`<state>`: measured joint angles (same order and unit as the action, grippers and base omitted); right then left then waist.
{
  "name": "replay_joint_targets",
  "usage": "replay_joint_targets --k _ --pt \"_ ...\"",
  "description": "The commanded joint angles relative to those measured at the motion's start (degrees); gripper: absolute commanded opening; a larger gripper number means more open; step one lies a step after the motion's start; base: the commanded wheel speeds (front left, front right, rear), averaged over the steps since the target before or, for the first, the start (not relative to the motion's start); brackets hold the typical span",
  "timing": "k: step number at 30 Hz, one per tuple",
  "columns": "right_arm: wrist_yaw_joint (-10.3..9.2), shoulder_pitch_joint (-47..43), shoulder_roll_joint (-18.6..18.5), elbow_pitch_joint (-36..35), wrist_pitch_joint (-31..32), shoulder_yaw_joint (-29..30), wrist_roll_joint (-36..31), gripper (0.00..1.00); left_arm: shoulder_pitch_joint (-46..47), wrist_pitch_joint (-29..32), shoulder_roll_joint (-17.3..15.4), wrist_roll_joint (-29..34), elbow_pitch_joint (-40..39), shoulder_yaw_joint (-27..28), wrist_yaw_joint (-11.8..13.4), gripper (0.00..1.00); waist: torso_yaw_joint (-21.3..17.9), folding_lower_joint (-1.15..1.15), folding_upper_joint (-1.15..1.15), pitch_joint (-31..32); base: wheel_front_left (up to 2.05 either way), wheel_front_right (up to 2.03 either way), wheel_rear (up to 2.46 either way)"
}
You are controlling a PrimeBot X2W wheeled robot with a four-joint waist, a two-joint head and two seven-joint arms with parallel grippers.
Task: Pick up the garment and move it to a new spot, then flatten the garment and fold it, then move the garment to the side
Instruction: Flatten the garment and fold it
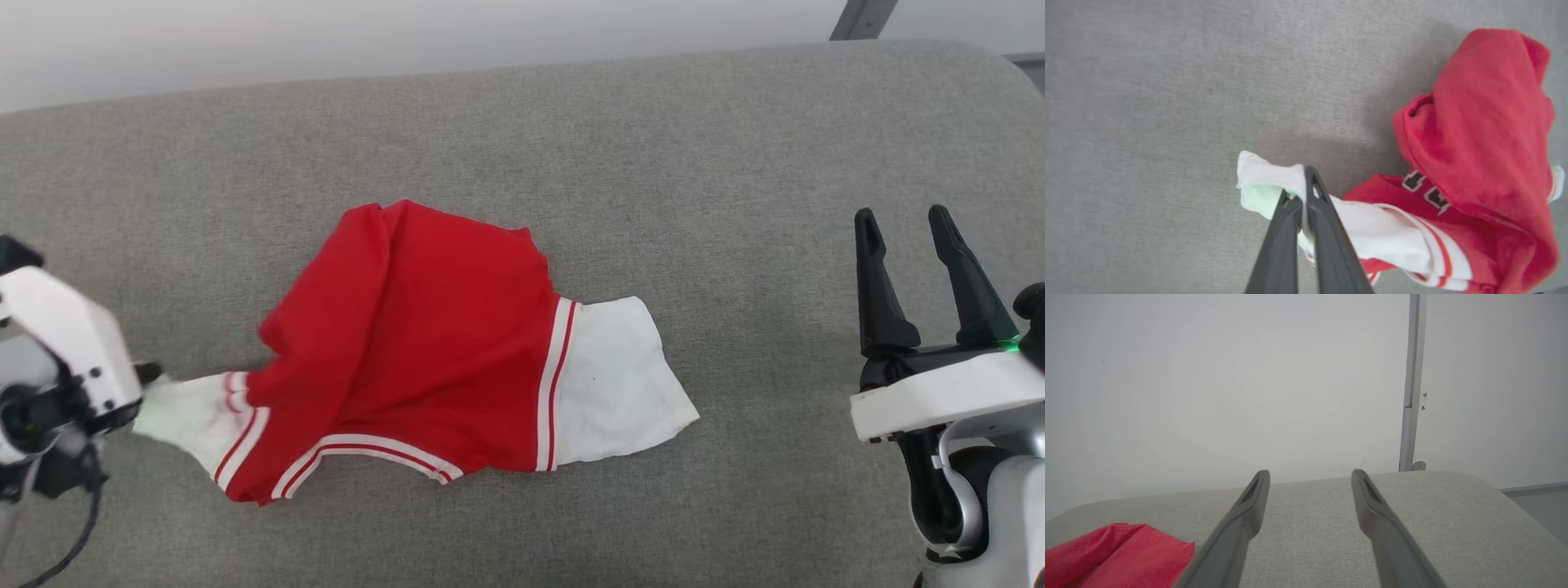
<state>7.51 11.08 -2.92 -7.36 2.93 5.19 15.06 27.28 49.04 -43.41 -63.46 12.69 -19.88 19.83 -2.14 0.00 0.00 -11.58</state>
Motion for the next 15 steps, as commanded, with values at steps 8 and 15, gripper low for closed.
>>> replay_joint_targets --k 8,15 --pt "-0.04 -0.7 0.0 -0.4 0.8 -0.6 -0.5 1.0 -6.0 -1.3 -3.8 1.5 0.8 1.2 2.7 0.0 0.5 0.0 0.0 0.6 0.0 0.0 0.0" --pt "-0.04 -0.9 0.0 -0.5 1.5 -1.1 -0.6 1.0 -9.0 -2.2 -2.8 0.7 4.6 1.1 3.1 0.0 0.3 0.0 0.0 1.0 0.0 0.0 0.0"
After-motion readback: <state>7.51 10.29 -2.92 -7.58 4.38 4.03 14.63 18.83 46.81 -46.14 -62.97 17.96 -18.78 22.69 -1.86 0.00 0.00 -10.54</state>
